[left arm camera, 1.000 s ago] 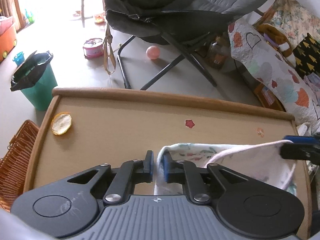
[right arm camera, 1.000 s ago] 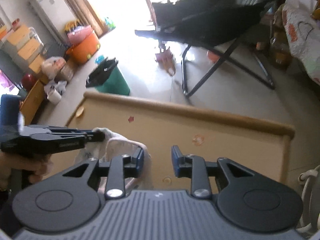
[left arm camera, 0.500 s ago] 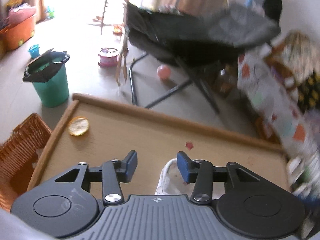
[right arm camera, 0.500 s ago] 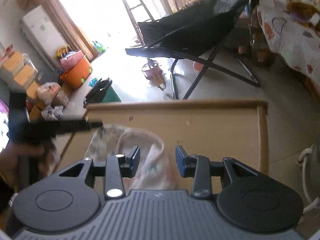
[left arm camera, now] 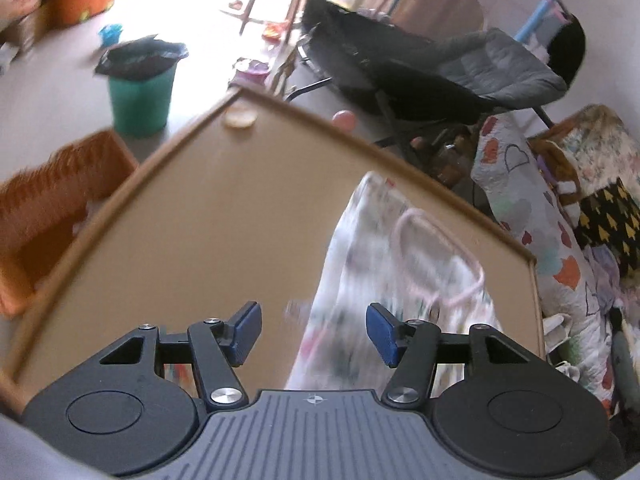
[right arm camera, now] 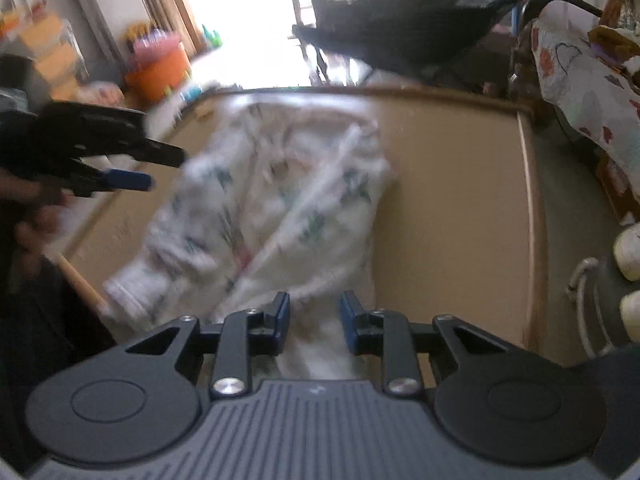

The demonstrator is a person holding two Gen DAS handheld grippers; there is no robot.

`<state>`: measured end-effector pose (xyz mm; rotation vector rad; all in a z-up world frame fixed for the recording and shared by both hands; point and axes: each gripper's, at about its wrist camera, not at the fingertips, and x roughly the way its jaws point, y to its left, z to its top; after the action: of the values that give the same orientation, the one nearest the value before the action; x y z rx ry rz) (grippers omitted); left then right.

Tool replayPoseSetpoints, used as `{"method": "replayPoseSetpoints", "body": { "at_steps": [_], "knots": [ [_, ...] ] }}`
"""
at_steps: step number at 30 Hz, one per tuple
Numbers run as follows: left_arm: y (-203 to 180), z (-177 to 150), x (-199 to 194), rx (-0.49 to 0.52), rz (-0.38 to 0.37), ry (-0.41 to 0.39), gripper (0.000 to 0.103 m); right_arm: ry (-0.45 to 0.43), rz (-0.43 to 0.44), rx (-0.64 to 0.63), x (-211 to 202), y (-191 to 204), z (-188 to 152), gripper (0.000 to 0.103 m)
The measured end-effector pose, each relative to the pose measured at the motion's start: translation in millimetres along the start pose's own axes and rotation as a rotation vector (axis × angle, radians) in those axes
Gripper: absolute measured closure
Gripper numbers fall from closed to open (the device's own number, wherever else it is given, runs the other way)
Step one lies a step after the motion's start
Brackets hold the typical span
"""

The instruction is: Fold clothes

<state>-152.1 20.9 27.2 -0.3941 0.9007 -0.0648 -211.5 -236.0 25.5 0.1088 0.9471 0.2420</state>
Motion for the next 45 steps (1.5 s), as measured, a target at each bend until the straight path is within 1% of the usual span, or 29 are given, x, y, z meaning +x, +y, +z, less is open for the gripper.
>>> {"method": "replayPoseSetpoints", "body": {
  "at_steps": [2, 6, 10, 14, 16, 17, 18, 19, 20, 22, 23, 24, 26, 29, 34, 40, 45],
  "knots": [
    [4.7, -16.6, -1.5, -0.011, 0.013, 0.003, 0.043, 0.008, -0.008, -0.003, 2.4, -0.3, -1.0, 0.076],
    [4.9, -31.6, 1.9, 0.022, 0.022, -0.002, 0.043, -0.009, -0.023, -0.038, 3.0, 4.2, -3.9, 0.076],
    [0.3, -33.3, -0.2, 0.072, 0.023, -0.037, 0.044, -0.022, -0.039, -0.069, 3.5, 9.0, -8.2, 0.076],
    [1.4, -31.1, 6.6, 0.067, 0.020, -0.009, 0.047, -0.026, -0.041, -0.071, 2.9, 9.5, -9.5, 0.076],
    [1.1, -30.7, 6.4, 0.064, 0.017, -0.019, 0.047, -0.028, -0.043, -0.071, 3.0, 9.6, -9.4, 0.076],
    [0.9, -30.3, 6.3, 0.062, 0.015, -0.020, 0.051, -0.028, -0.044, -0.073, 3.2, 9.9, -9.5, 0.076],
    [0.8, -30.0, 6.6, 0.059, 0.012, -0.018, 0.057, -0.029, -0.046, -0.074, 3.3, 10.2, -9.5, 0.076],
    [0.9, -29.7, 7.0, 0.057, 0.010, -0.016, 0.066, -0.029, -0.048, -0.076, 3.3, 10.6, -9.5, 0.076],
    [1.2, -29.2, 7.8, 0.058, 0.013, -0.012, 0.070, -0.029, -0.050, -0.078, 3.3, 10.9, -9.5, 0.076],
    [-0.6, -28.2, 8.8, 0.054, 0.010, -0.004, 0.081, -0.030, -0.053, -0.081, 3.4, 11.4, -9.4, 0.076],
    [-1.5, -27.9, 9.3, 0.052, 0.009, -0.001, 0.084, -0.030, -0.053, -0.082, 3.5, 11.4, -9.4, 0.076],
    [-2.5, -28.0, 9.3, 0.049, 0.009, -0.002, 0.085, -0.030, -0.054, -0.082, 3.8, 11.6, -9.3, 0.076],
    [-3.5, -29.0, 7.9, 0.051, 0.013, -0.012, 0.092, -0.030, -0.055, -0.082, 4.0, 11.8, -9.5, 0.076],
    [-5.5, -29.5, 6.1, 0.061, 0.008, -0.019, 0.095, -0.030, -0.056, -0.083, 4.2, 12.7, -9.6, 0.076],
    [-7.1, -25.7, 0.1, 0.075, 0.001, -0.035, 0.097, -0.031, -0.057, -0.083, 4.7, 13.1, -9.8, 0.076],
    [-4.8, -16.6, -9.2, 0.074, 0.006, -0.051, 0.098, -0.032, -0.055, -0.080, 4.2, 13.2, -10.4, 0.076],
    [2.0, -6.5, -17.0, 0.062, 0.025, -0.073, 0.098, -0.033, -0.052, -0.077, 3.5, 13.2, -10.7, 0.076]
  ]
}}
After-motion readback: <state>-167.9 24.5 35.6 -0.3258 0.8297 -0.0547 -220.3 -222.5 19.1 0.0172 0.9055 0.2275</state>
